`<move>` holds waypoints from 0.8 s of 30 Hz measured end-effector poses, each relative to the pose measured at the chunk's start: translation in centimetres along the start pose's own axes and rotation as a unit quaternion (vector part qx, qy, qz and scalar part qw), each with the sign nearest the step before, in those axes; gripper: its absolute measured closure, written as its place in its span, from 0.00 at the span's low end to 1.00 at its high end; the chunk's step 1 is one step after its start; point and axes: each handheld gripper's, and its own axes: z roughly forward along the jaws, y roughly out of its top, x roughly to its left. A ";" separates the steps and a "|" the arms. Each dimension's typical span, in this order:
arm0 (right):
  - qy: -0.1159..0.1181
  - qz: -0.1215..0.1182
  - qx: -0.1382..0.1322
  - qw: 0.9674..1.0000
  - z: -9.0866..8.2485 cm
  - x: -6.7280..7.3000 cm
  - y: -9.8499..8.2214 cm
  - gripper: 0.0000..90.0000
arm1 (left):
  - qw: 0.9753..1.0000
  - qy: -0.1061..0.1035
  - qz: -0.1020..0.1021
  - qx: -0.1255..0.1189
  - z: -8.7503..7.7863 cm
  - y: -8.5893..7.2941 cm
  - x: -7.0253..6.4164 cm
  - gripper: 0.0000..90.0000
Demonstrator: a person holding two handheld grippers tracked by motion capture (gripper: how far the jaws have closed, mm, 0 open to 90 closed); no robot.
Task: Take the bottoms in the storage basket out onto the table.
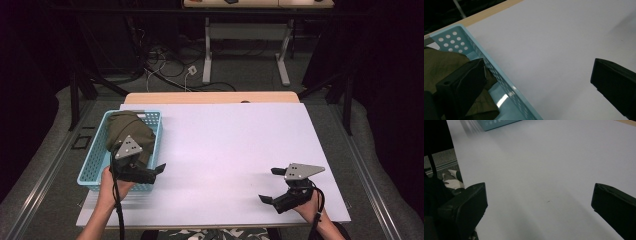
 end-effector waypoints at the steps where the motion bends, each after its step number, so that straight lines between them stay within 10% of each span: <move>1: 0.000 0.000 0.000 1.000 0.0 0.0 0.0 0.00 | 1.000 0.001 0.001 0.001 0.0 0.1 0.1 0.00; 24: -0.003 -0.001 0.002 1.000 -0.1 0.1 -0.1 0.00 | 0.999 0.026 -0.016 0.018 1.7 1.5 3.6 0.00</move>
